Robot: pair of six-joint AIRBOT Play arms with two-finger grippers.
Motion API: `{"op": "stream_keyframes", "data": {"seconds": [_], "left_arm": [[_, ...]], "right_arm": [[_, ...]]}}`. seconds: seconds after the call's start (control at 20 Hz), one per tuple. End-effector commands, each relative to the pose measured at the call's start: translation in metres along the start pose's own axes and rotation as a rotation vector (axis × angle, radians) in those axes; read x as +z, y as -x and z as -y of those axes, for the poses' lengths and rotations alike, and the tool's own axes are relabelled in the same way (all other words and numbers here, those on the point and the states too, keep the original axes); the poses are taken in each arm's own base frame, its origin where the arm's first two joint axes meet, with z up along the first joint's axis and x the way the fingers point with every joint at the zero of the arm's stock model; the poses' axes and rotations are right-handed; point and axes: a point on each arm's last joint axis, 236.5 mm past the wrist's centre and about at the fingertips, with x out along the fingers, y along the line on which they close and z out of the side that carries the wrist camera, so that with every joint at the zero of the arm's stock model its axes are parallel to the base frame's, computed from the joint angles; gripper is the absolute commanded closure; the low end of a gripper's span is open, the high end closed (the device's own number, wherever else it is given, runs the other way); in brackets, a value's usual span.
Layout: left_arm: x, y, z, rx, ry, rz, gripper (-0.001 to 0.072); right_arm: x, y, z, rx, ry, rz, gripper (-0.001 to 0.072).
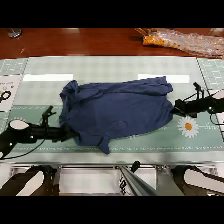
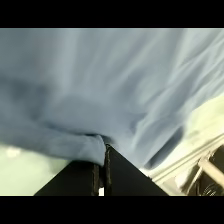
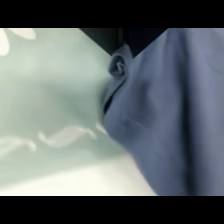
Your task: Fold the shirts.
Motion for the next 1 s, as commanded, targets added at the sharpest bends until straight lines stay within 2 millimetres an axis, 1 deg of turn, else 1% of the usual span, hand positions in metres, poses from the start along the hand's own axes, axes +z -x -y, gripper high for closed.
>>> {"op": "stream_keyframes", "data": {"seconds": [0.0,0.05,0.1,0.15,0.2,0.25,0.3,0.35,0.4,0.45,0.5,0.55,0.6,0.65,0.7,0.75,0.8,0.85,0.95], "left_arm": [[0.048,0.039,0.047,-0.026,-0.16,0.145,0.0687],[0.071,0.068,0.081,-0.043,-0.257,0.244,0.0687],[0.089,0.103,0.118,-0.057,-0.364,0.351,0.0688],[0.102,0.147,0.163,-0.068,-0.502,0.482,0.0687],[0.104,0.194,0.208,-0.078,-0.626,0.61,0.0687],[0.097,0.248,0.258,-0.086,-0.764,0.761,0.0687],[0.081,0.298,0.302,-0.091,-0.882,0.908,0.0687],[0.058,0.349,0.342,-0.089,-0.992,1.063,0.0687],[0.031,0.391,0.373,-0.089,-1.075,1.191,0.0687],[-0.002,0.426,0.401,-0.102,-1.154,1.295,0.0688],[-0.034,0.45,0.42,-0.12,-1.216,1.362,0.0688],[-0.066,0.469,0.436,-0.143,-1.264,1.422,0.0688],[-0.096,0.486,0.447,-0.153,-1.305,1.483,0.0688],[-0.119,0.5,0.452,-0.124,-1.346,1.547,0.0688],[-0.14,0.514,0.454,-0.09,-1.368,1.611,0.0689],[-0.154,0.525,0.452,-0.076,-1.351,1.652,0.0689],[-0.164,0.529,0.45,-0.089,-1.316,1.658,0.0689],[-0.17,0.526,0.447,-0.097,-1.293,1.637,0.0689],[-0.176,0.508,0.435,-0.083,-1.261,1.55,0.0689]], "right_arm": [[0.039,0.054,-0.037,0.02,0.139,0.178,0.0674],[0.054,0.087,-0.062,0.05,0.214,0.277,0.0674],[0.066,0.129,-0.097,0.101,0.318,0.398,0.0674],[0.074,0.179,-0.134,0.152,0.426,0.538,0.0674],[0.077,0.23,-0.166,0.185,0.494,0.684,0.0674],[0.075,0.29,-0.196,0.207,0.542,0.854,0.0674],[0.067,0.347,-0.219,0.217,0.574,1.011,0.0675],[0.052,0.4,-0.238,0.223,0.594,1.154,0.0675],[0.031,0.449,-0.256,0.224,0.628,1.281,0.0675],[0.007,0.487,-0.268,0.206,0.664,1.374,0.0675],[-0.015,0.514,-0.278,0.188,0.694,1.434,0.0675],[-0.037,0.537,-0.285,0.175,0.714,1.485,0.0675],[-0.058,0.559,-0.29,0.15,0.731,1.542,0.0675],[-0.078,0.581,-0.292,0.114,0.744,1.605,0.0675],[-0.093,0.599,-0.291,0.081,0.741,1.659,0.0675],[-0.106,0.613,-0.288,0.048,0.724,1.696,0.0675],[-0.115,0.617,-0.283,0.035,0.691,1.694,0.0675],[-0.121,0.613,-0.28,0.038,0.665,1.663,0.0675],[-0.134,0.592,-0.275,0.008,0.664,1.547,0.0675]]}}
